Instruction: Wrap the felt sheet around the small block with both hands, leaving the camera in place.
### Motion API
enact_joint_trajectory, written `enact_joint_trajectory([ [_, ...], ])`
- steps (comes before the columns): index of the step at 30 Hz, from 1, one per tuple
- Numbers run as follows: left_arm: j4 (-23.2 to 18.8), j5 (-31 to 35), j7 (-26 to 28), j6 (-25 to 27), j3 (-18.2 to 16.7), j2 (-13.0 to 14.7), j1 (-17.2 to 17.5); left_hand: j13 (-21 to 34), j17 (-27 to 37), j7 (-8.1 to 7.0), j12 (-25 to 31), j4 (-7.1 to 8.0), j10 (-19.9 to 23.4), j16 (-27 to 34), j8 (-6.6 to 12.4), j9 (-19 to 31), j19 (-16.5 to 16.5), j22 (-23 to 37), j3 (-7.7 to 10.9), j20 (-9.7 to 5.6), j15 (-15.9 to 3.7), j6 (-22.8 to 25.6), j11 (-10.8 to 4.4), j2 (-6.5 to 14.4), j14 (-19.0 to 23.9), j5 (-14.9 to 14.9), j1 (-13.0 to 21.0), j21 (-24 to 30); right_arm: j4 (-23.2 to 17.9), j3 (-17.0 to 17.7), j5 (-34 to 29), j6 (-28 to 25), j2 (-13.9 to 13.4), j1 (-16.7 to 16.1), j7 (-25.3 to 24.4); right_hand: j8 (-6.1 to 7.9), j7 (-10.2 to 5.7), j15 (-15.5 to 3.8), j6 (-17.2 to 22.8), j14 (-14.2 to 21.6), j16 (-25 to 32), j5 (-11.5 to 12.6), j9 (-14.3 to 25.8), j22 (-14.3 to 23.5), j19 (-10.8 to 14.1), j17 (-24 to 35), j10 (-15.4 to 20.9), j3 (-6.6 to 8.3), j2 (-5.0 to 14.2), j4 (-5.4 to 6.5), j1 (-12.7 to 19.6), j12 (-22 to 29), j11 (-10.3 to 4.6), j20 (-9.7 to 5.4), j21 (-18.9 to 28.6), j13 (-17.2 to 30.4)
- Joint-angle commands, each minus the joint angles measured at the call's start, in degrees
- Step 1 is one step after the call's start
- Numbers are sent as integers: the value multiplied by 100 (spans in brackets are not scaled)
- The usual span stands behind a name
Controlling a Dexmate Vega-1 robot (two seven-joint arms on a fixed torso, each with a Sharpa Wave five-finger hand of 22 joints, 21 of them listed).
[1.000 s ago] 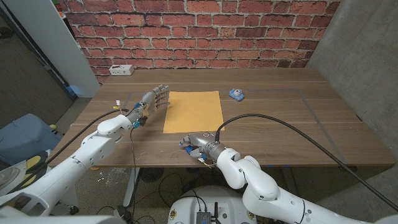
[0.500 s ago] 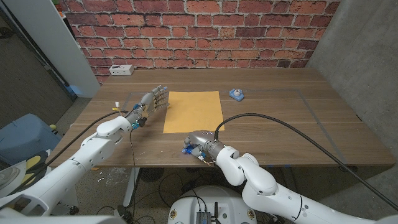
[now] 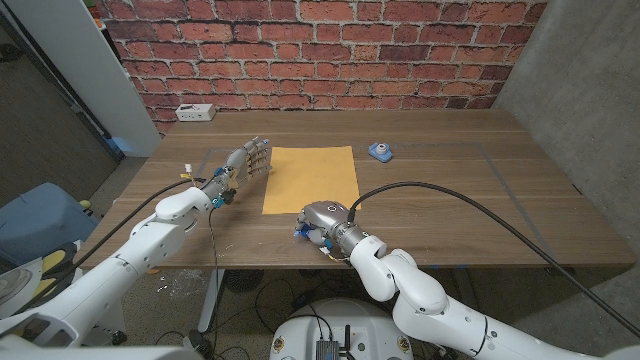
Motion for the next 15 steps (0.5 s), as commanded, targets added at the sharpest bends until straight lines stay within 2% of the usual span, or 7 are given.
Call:
enact_joint_trajectory([
  [1, -71, -36, 68, -40, -77, 29, 79, 28, 22, -34, -2, 8, -17, -15, 7, 9, 52, 25, -6, 20, 43, -31, 12, 19, 20, 56, -57, -5, 152, 223, 158, 364, 73, 100, -308, 23, -11, -774, 6, 69, -5, 8, 45, 40, 19, 57, 106, 3, 29, 46, 31, 175, 49, -576, 85, 489],
  [6, -96, -37, 108, -73, -115, 44, 118, 28, 22, -22, 3, 15, -2, -14, 15, 9, 56, 25, -16, 18, 40, -14, 22, 15, 23, 65, -70, -12, 257, 239, 182, 510, 105, 263, -277, 25, -7, -774, -5, 53, -34, 7, 66, 56, -7, 90, 79, -3, 29, 53, 41, 185, 55, -581, 136, 526],
  [15, 3, -60, 82, -107, -95, -31, 101, 28, 20, -17, 9, 23, 19, -14, 21, 8, 79, 24, -29, 12, 51, -1, 35, 11, 27, 78, -87, -17, 626, 345, 248, 692, 274, 530, -585, 23, -15, -775, -16, 56, -83, 6, 93, 89, -36, 165, 66, -12, 38, 68, 62, 223, 32, -588, 261, 605],
])
